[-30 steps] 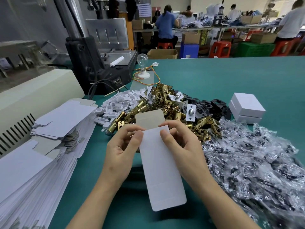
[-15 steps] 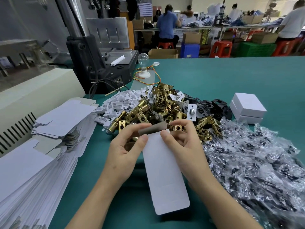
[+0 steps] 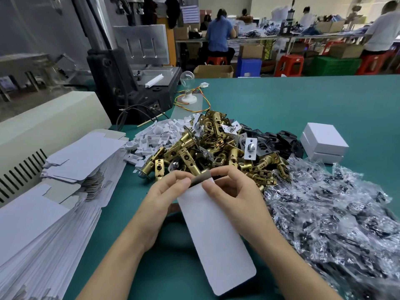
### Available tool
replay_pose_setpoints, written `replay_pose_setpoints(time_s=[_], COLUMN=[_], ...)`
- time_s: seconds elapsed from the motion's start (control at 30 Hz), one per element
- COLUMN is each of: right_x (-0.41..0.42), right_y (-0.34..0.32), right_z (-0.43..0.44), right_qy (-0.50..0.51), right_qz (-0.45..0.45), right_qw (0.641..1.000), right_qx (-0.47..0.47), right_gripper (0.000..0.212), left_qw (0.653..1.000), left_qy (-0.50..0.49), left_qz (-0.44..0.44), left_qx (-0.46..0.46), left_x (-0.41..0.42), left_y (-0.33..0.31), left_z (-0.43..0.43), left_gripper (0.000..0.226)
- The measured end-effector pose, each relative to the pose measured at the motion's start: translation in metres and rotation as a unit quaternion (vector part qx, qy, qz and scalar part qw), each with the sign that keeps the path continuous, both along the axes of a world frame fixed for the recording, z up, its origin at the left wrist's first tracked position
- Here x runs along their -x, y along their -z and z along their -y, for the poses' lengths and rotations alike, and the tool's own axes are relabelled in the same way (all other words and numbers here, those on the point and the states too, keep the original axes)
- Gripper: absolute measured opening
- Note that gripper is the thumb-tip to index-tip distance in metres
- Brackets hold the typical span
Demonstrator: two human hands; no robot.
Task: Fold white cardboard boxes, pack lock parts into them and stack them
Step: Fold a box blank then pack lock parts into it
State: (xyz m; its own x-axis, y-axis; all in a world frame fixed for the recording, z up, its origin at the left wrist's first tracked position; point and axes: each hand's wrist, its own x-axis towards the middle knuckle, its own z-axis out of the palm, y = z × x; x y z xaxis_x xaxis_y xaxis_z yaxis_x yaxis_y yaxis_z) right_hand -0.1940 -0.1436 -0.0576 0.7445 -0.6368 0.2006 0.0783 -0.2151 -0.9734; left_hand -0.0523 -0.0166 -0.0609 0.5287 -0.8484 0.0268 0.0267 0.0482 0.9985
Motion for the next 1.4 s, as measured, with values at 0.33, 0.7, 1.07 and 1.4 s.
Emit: replay_pose_setpoints(time_s=[0.33, 0.7, 1.07, 1.4], right_x=[-0.0009, 0.0006, 0.0002, 0.001], right_y=[-0.0001, 0.0002, 0.0019, 0.0012], right_z=[-0.0014, -0.0001, 0.0018, 0.0019], right_qy=[0.001, -0.034, -0.053, -0.052], right_qz=[-0.019, -0.036, -0.027, -0.019], right_qw=[1.0, 0.998, 0.998, 0.998], right_qx=[0.023, -0.035, -0.032, -0.032], right_gripper=[0.013, 0.022, 0.034, 0.03], left_qw=[0.999, 0.997, 0.995, 0.989], left_qy=[-0.005, -0.006, -0.026, -0.007], left_qz=[-0.032, -0.076, -0.092, -0.143], left_qx=[-0.017, -0.015, -0.015, -0.028], left_x=[0.0068, 0.003, 0.0035, 0.0018], left_y=[-0.0052, -0.0035, -0.0077, -0.0081], left_z=[0.0007, 0.0009, 0.0002, 0.0003], left_gripper=[0.056, 0.026, 0.032, 0.033])
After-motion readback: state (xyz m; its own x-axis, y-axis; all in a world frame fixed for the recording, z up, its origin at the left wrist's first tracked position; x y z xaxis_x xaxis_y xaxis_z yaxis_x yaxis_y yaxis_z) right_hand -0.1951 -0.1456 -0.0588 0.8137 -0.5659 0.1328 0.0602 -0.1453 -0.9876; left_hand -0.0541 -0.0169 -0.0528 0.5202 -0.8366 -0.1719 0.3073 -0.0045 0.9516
